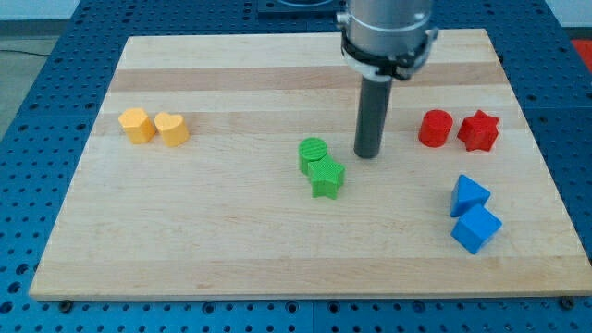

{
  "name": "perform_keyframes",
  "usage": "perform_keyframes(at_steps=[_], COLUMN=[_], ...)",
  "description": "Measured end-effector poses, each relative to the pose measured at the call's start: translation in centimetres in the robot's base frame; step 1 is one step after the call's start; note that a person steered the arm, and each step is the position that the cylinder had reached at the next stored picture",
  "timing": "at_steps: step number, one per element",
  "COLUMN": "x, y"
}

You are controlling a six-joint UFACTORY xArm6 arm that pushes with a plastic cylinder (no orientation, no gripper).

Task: Slightly move the green circle upwards

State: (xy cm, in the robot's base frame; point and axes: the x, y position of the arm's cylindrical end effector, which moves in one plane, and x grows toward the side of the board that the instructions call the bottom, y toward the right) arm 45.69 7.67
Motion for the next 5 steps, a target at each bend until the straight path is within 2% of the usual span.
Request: perform_keyframes(at_steps=[1,2,5], x=[2.5,2.3,-0.2], y=[-4.1,-7.8,-3.6])
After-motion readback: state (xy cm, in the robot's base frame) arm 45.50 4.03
